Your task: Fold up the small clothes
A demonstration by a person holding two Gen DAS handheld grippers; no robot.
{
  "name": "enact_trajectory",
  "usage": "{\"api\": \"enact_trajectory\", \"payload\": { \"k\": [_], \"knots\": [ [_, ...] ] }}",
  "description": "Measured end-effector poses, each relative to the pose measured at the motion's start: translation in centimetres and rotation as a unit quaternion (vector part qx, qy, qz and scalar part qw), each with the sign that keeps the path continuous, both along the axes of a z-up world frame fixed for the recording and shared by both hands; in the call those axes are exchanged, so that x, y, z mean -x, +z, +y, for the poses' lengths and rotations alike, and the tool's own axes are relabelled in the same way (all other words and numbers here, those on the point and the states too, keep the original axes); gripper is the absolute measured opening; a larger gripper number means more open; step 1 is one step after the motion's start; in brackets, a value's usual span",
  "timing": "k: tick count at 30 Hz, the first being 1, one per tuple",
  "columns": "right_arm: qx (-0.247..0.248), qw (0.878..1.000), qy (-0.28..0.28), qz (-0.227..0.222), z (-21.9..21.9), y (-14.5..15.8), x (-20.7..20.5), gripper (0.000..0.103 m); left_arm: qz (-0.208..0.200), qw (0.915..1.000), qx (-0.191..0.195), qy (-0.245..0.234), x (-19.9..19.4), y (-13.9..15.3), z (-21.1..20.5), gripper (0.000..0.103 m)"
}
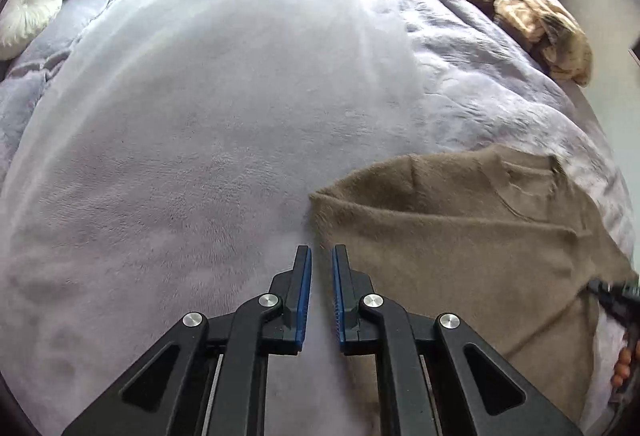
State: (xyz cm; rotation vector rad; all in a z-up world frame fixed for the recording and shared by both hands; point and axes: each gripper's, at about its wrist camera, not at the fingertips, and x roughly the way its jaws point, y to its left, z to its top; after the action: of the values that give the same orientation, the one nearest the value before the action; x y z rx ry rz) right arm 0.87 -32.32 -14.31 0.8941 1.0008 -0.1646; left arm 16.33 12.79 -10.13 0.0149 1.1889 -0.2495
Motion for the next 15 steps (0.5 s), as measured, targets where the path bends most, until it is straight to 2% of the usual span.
{"api": "enact_trajectory", "payload": {
  "k": [3,5,8,9,10,12,15],
  "knots": [
    [0.047,0.998,0.011,-0.03,1.0,2.2,-0.1,0.014,-0.006,0.9996,0.007,-0.027,2.5,0.8,-1.5,0.012],
    [0.071,0.997,0.024,-0.03,1.7,2.6,-0.6,0.014,0.01,0.9994,0.01,-0.033,3.0,-0.4,-3.0,0.012],
    [0.08,0.996,0.035,0.01,1.5,0.8,-2.0,0.014,0.033,0.9984,-0.033,-0.032,4.2,-3.4,-4.4,0.012],
    [0.087,0.995,0.03,0.036,1.1,0.0,-2.1,0.009,0.042,0.9978,-0.043,-0.026,4.3,-4.3,-4.5,0.012],
    [0.079,0.996,0.025,0.041,0.7,-0.5,-1.9,0.009,0.051,0.9975,-0.046,-0.018,4.6,-5.1,-4.3,0.012],
    [0.064,0.997,0.009,0.036,0.1,-0.4,-1.1,0.009,0.047,0.9979,-0.044,-0.005,5.0,-5.1,-3.9,0.012],
    [0.075,0.996,0.017,0.048,0.2,0.1,-0.1,0.013,0.045,0.9975,-0.054,0.0,5.4,-4.3,-3.8,0.012]
  ]
}}
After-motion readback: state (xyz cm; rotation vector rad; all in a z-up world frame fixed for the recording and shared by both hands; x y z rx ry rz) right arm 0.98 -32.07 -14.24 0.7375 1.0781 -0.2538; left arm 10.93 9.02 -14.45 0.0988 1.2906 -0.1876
